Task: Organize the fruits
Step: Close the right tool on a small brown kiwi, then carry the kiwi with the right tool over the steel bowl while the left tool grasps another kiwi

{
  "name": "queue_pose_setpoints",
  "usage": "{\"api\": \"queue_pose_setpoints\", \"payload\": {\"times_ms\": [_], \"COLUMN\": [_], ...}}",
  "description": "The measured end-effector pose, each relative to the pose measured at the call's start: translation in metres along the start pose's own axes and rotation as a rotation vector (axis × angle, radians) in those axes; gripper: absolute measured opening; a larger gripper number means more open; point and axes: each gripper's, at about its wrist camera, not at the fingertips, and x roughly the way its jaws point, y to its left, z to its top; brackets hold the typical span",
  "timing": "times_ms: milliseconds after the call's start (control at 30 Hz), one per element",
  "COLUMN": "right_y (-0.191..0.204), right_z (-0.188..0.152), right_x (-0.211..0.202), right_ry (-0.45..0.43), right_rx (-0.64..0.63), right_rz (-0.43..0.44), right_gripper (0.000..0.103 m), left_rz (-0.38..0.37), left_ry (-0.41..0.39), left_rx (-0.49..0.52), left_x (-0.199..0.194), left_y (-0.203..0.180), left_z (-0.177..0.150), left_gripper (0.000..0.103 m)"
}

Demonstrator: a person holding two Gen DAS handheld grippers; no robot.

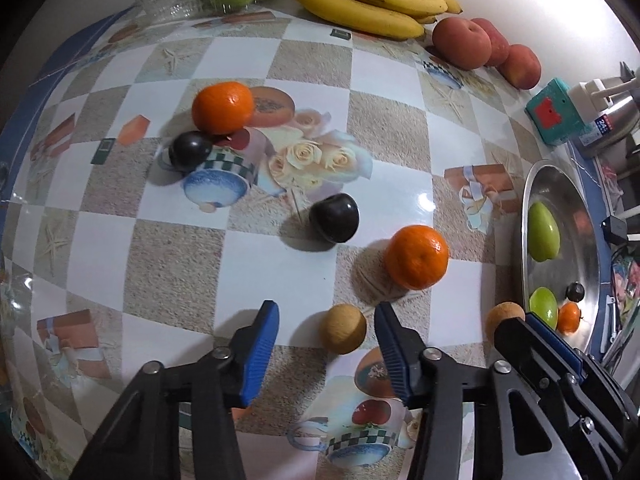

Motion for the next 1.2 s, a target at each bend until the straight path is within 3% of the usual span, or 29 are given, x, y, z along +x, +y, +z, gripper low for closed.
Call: {"api": "queue_pose_setpoints", "payload": {"times_ms": [100,333,833,1200], "right_y": [-0.001,0.000,-0.012,-0.077], "right_z": [0.000,0.001,0.005,0.009], "right_x": [0.000,-0.003,-0.011,-0.036], "right_ry": [0.000,-0.006,-0.031,-0.083], "right_rx": [0.004,0.007,0.052,0.230], "right_rz": [0.005,0.015,0.021,-0.071], "right_gripper": [0.025,0.025,0.025,0.025], "left_rz": [0.001,-0.013,-0.034,-0.065], "left_ry": [0.008,0.006,-0.082,-0.138], "left_rx": [-0.004,0.000,-0.016,0.030], "left_x": [0.001,0.005,-0.023,-0.040], "left_y": [0.000,-0.009,-0.004,-0.023], "left_z": [-0.001,0.000,0.006,0.005], "left_gripper": [0.048,0.027,0.027,0.027]}}
